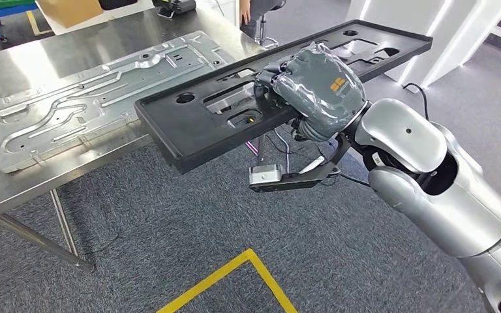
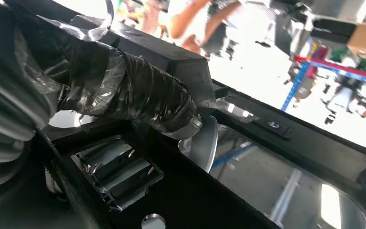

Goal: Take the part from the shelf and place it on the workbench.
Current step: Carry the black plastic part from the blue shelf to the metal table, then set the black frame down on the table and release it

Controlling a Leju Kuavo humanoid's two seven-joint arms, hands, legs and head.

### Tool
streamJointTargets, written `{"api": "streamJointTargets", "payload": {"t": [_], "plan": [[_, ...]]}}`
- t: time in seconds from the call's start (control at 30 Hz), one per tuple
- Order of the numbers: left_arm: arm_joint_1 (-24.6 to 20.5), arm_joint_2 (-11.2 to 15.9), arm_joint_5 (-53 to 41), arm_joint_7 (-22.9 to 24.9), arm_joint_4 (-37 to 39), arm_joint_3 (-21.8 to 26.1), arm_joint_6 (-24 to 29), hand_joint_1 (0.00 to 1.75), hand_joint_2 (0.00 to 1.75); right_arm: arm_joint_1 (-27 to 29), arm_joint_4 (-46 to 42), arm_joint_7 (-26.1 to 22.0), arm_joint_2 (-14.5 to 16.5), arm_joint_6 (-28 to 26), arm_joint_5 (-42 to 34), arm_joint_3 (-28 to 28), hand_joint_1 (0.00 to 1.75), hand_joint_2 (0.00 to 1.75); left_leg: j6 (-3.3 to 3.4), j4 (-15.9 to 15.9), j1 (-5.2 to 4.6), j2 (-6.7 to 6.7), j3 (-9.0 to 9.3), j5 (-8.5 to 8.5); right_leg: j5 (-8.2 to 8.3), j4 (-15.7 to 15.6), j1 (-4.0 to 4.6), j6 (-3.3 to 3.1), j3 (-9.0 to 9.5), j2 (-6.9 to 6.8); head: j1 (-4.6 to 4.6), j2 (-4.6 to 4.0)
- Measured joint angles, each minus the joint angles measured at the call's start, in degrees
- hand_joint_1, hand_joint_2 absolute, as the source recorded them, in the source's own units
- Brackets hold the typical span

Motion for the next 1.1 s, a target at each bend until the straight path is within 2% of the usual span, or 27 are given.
{"api": "streamJointTargets", "payload": {"t": [0.03,0.07,0.1,0.13,0.17,0.23,0.27,0.3,0.37,0.4,0.43,0.47,0.5,0.53,0.57,0.6,0.63,0.7,0.73,0.8,0.83,0.87,0.93,0.97,1.0,1.07,1.1], "plan": [[0.0,-0.1,0.0,0.0,0.0,0.0,0.0,0.0,1.75,0.0,0.1,0.0,0.0,0.0,0.0,0.0,1.75,1.75,-0.26,-0.1,0.04,-0.66,0.71,-0.76,4.04,-3.3,0.14,-0.3,0.48,1.07,0.05,0.0],[0.0,-0.1,0.0,0.0,0.0,0.0,0.0,0.0,1.75,-0.1,0.2,0.0,-0.1,0.0,0.0,0.0,1.75,1.75,-0.53,-0.5,0.13,-1.2,1.25,-1.41,7.08,-5.6,0.33,-0.55,1.04,1.8,0.13,0.0],[0.0,-0.2,0.0,0.0,0.0,0.0,0.0,0.0,1.75,-0.1,0.2,0.0,0.0,0.0,0.0,0.0,1.75,1.75,-0.84,-0.6,0.23,-1.7,1.73,-1.58,8.97,-7.2,0.57,-0.82,1.6,2.17,0.17,-0.01],[0.0,-0.2,0.0,0.0,0.0,0.0,0.0,0.0,1.75,-0.2,0.2,0.0,0.1,0.0,-0.1,0.1,1.75,1.75,-1.19,-0.4,0.31,-2.05,1.93,-1.18,8.74,-7.7,0.77,-1.12,2.41,1.83,0.19,-0.01],[0.0,-0.2,0.0,0.0,0.0,0.0,0.0,0.0,1.75,-0.3,0.1,0.0,0.3,0.0,-0.1,0.1,1.75,1.75,-1.43,0.8,0.38,-1.75,1.71,-0.43,8.27,-8.3,0.85,-1.42,3.49,1.2,0.2,-0.01],[0.1,-0.1,0.0,0.0,0.0,0.0,0.0,0.0,1.75,-0.4,0.0,0.0,0.4,0.0,-0.2,0.1,1.75,1.75,-1.85,5.9,0.36,0.77,-0.73,1.45,7.11,-9.3,0.93,-2.17,5.86,0.14,0.05,-0.01],[0.0,-0.1,0.0,0.1,0.0,0.0,0.1,0.0,1.75,-0.4,0.0,0.0,0.4,0.0,-0.3,0.1,1.75,1.75,-2.02,9.1,0.33,2.29,-2.83,1.36,6.35,-9.7,0.96,-2.4,7.01,-0.36,-0.06,0.0],[0.0,0.0,0.0,0.1,0.0,0.0,0.1,0.0,1.75,-0.4,0.0,0.0,0.4,0.0,-0.3,0.1,1.75,1.75,-2.18,11.8,0.3,3.42,-5.04,0.38,5.49,-9.8,1.04,-2.57,8.03,-0.85,-0.14,-0.01],[0.0,0.0,0.0,0.1,0.0,0.0,0.1,0.0,1.75,-0.3,0.1,0.0,0.4,0.0,-0.3,0.2,1.75,1.75,-2.57,14.4,0.33,4.0,-8.98,-4.42,3.47,-9.8,1.08,-2.64,10.26,-1.84,-0.21,-0.01],[0.1,0.0,0.0,0.1,0.0,0.0,0.1,0.0,1.75,-0.3,0.1,0.0,0.4,0.0,-0.3,0.2,1.75,1.75,-2.69,14.2,0.37,4.09,-10.28,-6.67,2.44,-9.8,1.08,-2.6,11.46,-2.3,-0.22,-0.01],[0.2,0.0,0.0,0.1,0.0,0.0,0.1,0.0,1.75,-0.2,0.1,0.0,0.4,0.0,-0.4,0.4,1.75,1.75,-2.75,12.8,0.41,4.27,-11.11,-7.76,1.28,-9.8,1.08,-2.51,12.9,-2.78,-0.25,-0.01],[0.3,0.0,0.0,0.1,0.0,0.0,0.1,0.0,1.75,-0.2,0.1,0.0,0.5,0.0,-0.4,0.5,1.75,1.75,-2.67,10.5,0.45,4.59,-11.49,-6.98,0.08,-9.8,1.08,-2.37,14.37,-3.26,-0.25,-0.01],[0.5,0.0,0.0,0.1,0.0,0.0,0.1,0.0,1.75,-0.2,0.1,0.0,0.5,0.0,-0.4,0.6,1.75,1.75,-2.46,7.4,0.43,5.26,-11.58,-3.62,-1.17,-9.8,1.09,-2.19,15.72,-3.76,-0.25,-0.01],[0.6,0.0,0.0,0.1,0.0,0.0,0.1,0.0,1.75,-0.1,0.2,0.0,0.5,0.0,-0.4,0.8,1.75,1.75,-2.19,4.3,0.3,6.3,-11.58,1.33,-2.51,-9.6,1.17,-1.94,17.11,-4.21,-0.21,-0.01],[0.6,0.0,0.0,0.1,0.0,0.1,0.1,0.0,1.75,-0.1,0.3,-0.1,0.5,0.1,-0.4,0.9,1.75,1.75,-1.81,2.2,0.11,7.1,-11.35,5.34,-3.64,-9.5,1.24,-1.63,17.95,-4.56,-0.13,-0.01],[0.6,0.0,0.1,0.1,0.0,0.1,0.1,0.0,1.75,0.0,0.3,-0.1,0.5,0.1,-0.4,1.0,1.75,1.75,-1.41,1.1,-0.15,7.56,-11.13,8.37,-4.58,-9.6,1.27,-1.23,18.67,-4.88,-0.03,-0.01],[0.5,0.0,0.1,0.1,0.0,0.1,0.1,0.0,1.75,0.0,0.4,-0.1,0.5,0.1,-0.4,1.0,1.75,1.75,-1.05,0.9,-0.35,7.48,-10.84,9.16,-5.05,-9.3,1.26,-0.83,19.25,-5.06,0.05,-0.01],[0.3,0.1,0.1,0.1,0.0,0.1,0.2,0.0,1.75,-0.2,0.3,0.0,0.6,0.1,-0.5,1.1,1.75,1.75,-0.32,0.7,-0.38,6.21,-9.78,7.91,-4.36,-6.8,0.93,-0.12,18.69,-5.03,0.11,-0.01],[0.3,0.2,0.1,0.1,0.0,0.1,0.2,0.0,1.75,-0.4,0.2,0.0,0.6,0.0,-0.5,1.1,1.75,1.75,0.0,0.5,-0.27,5.71,-9.04,7.35,-3.13,-3.6,0.7,0.14,17.01,-4.27,0.11,0.0],[0.2,0.3,0.1,0.1,0.0,0.1,0.3,0.0,1.75,-0.4,0.2,0.0,0.6,0.0,-0.5,1.1,1.75,1.75,0.46,-0.1,-0.11,4.81,-7.19,6.18,-1.97,4.2,0.24,0.63,11.28,-2.43,0.12,0.0],[0.1,0.3,0.1,0.1,0.0,0.1,0.3,0.0,1.75,-0.2,0.2,0.0,0.5,0.0,-0.5,1.1,1.75,1.75,0.57,-0.4,-0.07,4.27,-6.07,5.44,-3.06,7.6,0.04,0.85,8.17,-1.77,0.12,0.01],[0.1,0.3,0.1,0.1,0.0,0.2,0.3,0.0,1.75,-0.1,0.3,0.0,0.5,0.0,-0.5,1.1,1.75,1.75,0.57,-0.7,-0.02,3.61,-4.83,4.64,-5.54,9.5,-0.13,1.07,5.49,-1.58,0.13,0.0],[0.1,0.3,0.1,0.1,0.0,0.2,0.3,0.0,1.75,0.0,0.4,0.0,0.4,0.0,-0.5,1.1,1.75,1.75,0.41,-1.0,0.13,2.12,-2.08,2.8,-10.77,9.4,-0.41,1.39,1.85,-1.53,0.16,-0.01],[0.2,0.3,0.1,0.1,0.0,0.2,0.3,0.0,1.75,0.0,0.4,0.0,0.4,0.0,-0.5,1.1,1.75,1.75,0.23,-1.1,0.26,1.35,-0.57,1.71,-11.42,7.5,-0.51,1.49,0.81,-1.42,0.18,-0.01],[0.2,0.3,0.1,0.1,0.0,0.2,0.3,0.0,1.75,0.0,0.4,0.0,0.3,0.0,-0.5,1.1,1.75,1.75,0.03,-1.1,0.4,0.66,0.82,0.57,-9.29,4.4,-0.58,1.51,0.23,-1.03,0.2,-0.01],[0.3,0.2,0.1,0.1,0.1,0.2,0.2,0.0,1.75,0.1,0.7,0.0,0.0,0.0,-0.5,1.1,1.75,1.75,-0.5,-1.2,0.69,-0.68,3.02,-1.6,1.84,-3.3,-0.73,1.41,-0.36,0.85,0.41,-0.01],[0.2,0.1,0.1,0.1,0.1,0.2,0.2,0.0,1.75,0.1,0.8,0.0,-0.1,0.0,-0.5,1.1,1.75,1.75,-0.82,-1.6,0.78,-1.27,3.77,-2.61,6.74,-6.0,-0.65,1.2,-0.24,1.66,0.45,-0.01]]}}
